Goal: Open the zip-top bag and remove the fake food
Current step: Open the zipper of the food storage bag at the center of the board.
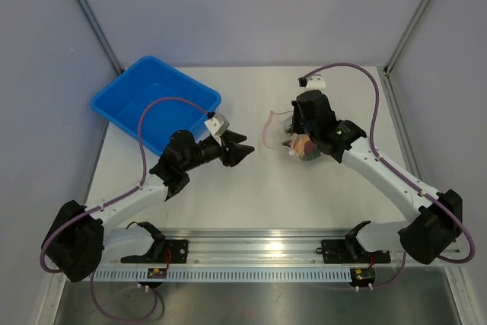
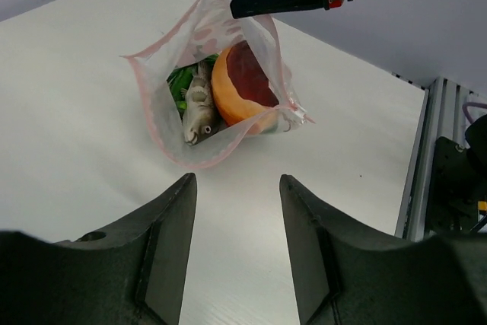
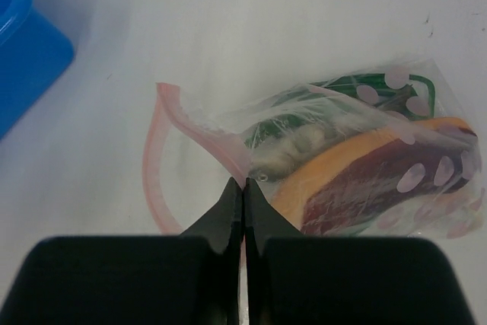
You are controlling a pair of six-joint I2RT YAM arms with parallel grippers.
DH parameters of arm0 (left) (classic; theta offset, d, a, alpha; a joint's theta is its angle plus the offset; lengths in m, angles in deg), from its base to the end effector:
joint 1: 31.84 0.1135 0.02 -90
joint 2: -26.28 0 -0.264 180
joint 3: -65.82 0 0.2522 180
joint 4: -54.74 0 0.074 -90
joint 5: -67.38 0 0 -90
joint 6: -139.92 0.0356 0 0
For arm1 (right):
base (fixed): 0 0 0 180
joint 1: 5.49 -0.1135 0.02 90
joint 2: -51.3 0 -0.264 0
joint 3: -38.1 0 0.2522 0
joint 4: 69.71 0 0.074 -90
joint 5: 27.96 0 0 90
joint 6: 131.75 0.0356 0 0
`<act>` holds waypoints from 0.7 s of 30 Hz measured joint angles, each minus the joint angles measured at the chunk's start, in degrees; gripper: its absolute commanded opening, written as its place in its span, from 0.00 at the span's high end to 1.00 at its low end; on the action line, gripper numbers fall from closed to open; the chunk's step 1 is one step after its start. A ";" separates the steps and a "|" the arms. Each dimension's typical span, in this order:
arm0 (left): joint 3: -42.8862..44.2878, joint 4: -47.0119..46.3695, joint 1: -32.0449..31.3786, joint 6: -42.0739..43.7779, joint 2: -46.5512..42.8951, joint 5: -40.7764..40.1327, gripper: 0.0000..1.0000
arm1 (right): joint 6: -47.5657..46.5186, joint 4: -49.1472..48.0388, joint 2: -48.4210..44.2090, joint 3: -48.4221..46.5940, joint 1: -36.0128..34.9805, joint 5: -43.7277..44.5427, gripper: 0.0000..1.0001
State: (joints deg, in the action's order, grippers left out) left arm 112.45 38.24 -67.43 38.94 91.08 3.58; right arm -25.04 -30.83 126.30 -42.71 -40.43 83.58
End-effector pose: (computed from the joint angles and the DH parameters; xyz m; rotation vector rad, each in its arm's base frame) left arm 0.1967 -0.1601 0.2706 0.7149 1.5303 -0.9847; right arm 0.2471 0.1567 0.3356 -0.1186 2.1027 0.1361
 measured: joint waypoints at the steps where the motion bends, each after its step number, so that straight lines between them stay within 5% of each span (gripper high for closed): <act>1: 0.37 -0.04 -0.72 1.18 0.81 -0.22 0.49 | 0.07 0.00 -0.04 0.02 -0.17 -0.28 1.00; 21: 5.16 -2.40 -9.51 18.88 13.68 -10.08 0.50 | 0.59 1.09 -2.43 0.00 -5.35 -7.67 1.00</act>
State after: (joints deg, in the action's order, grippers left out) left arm 117.60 35.83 -76.94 57.82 104.76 -6.50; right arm -24.45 -29.73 123.87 -42.71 -45.78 75.91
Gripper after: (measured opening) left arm 0.503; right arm 0.011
